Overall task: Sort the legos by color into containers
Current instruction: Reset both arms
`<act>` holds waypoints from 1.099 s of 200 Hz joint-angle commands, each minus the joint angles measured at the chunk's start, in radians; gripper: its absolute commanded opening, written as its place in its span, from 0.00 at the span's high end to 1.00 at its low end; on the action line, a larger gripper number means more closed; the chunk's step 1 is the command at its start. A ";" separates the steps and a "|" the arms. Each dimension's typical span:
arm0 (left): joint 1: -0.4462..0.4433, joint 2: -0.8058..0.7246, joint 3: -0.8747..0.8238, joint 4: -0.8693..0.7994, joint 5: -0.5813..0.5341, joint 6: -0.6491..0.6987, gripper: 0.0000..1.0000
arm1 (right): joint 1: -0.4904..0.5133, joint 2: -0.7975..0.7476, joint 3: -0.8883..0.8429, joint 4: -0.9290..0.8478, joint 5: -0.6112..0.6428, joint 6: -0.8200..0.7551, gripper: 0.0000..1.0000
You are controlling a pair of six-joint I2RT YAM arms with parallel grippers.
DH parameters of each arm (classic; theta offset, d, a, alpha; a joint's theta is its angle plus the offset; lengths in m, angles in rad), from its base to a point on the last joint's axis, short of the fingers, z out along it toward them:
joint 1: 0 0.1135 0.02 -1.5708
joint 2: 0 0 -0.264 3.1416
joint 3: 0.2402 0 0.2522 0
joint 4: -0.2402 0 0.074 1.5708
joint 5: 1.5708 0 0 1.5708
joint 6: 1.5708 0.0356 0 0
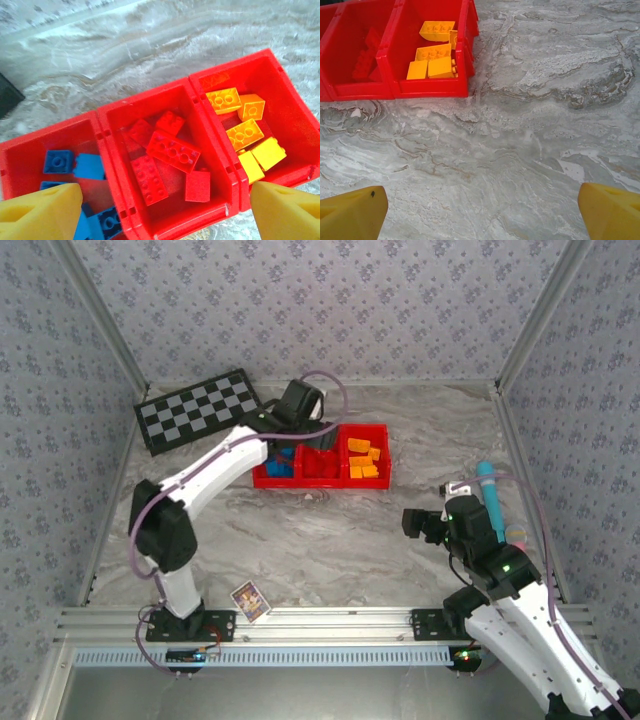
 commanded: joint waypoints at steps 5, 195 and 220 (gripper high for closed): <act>0.001 -0.154 -0.153 0.145 -0.093 0.019 0.13 | -0.012 0.013 0.004 0.034 0.044 0.013 0.00; 0.324 -0.793 -1.267 0.847 -0.537 -0.152 0.00 | -0.500 0.632 -0.370 1.318 -0.081 -0.349 0.00; 0.353 -0.783 -1.276 0.902 -0.464 -0.101 0.00 | -0.468 0.796 -0.273 1.386 -0.151 -0.422 0.00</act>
